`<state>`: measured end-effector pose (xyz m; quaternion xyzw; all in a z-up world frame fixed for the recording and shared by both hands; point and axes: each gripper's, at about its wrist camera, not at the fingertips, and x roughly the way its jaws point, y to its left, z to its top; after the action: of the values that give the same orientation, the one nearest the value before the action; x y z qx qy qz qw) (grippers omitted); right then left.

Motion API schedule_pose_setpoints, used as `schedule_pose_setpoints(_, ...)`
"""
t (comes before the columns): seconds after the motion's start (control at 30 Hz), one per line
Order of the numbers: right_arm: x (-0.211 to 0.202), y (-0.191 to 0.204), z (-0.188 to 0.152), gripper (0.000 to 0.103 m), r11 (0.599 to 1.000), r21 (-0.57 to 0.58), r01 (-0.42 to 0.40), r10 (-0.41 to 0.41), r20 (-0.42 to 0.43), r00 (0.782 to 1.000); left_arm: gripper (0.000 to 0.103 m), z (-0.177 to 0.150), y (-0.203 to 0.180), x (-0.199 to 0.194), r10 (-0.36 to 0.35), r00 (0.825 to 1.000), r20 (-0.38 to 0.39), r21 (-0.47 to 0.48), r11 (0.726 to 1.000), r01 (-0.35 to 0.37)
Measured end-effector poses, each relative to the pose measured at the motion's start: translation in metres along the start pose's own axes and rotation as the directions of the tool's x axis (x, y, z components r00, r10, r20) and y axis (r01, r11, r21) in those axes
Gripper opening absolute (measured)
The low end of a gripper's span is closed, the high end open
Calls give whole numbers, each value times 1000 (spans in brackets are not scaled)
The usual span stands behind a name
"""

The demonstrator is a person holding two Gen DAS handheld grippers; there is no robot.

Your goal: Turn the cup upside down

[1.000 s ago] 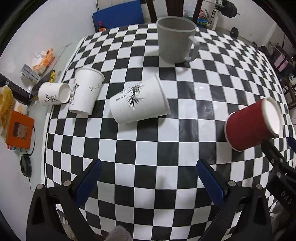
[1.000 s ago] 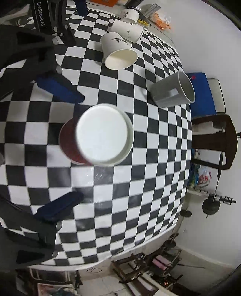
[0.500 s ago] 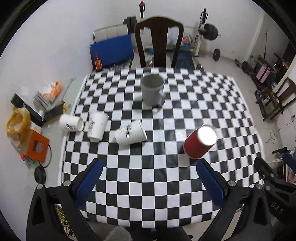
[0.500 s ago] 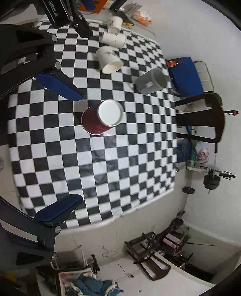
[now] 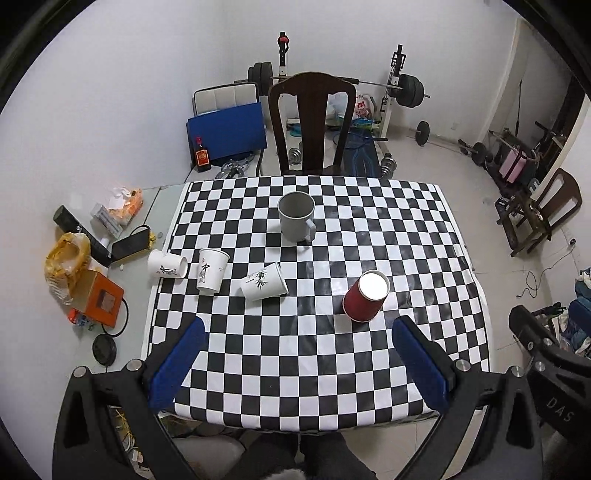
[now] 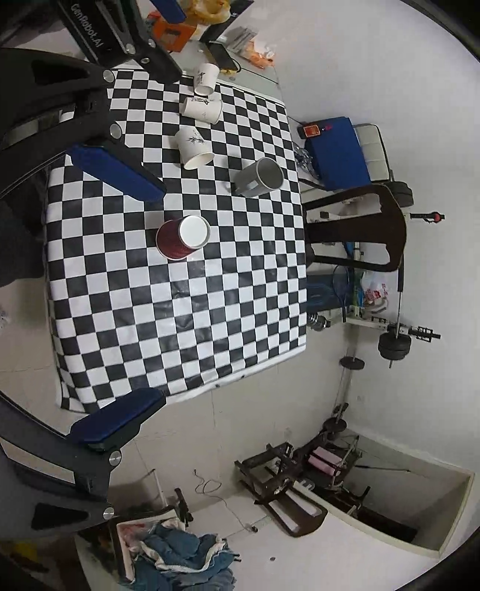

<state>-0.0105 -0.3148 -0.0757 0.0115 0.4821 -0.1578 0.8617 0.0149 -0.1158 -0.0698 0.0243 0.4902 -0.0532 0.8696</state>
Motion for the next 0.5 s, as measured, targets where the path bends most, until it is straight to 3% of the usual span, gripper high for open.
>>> schedule_pose_setpoints(0.2,-35,-2,3,102,1000,2,-21,21,10,1000,103,0,1,-19,-7,1000,3,-4,1000,7)
schedule_pose_setpoints(0.5,-52,-2,3,102,999,4,-33,33,21,999,103,-2,3,-37,-3,1000,17,-10,1000,3)
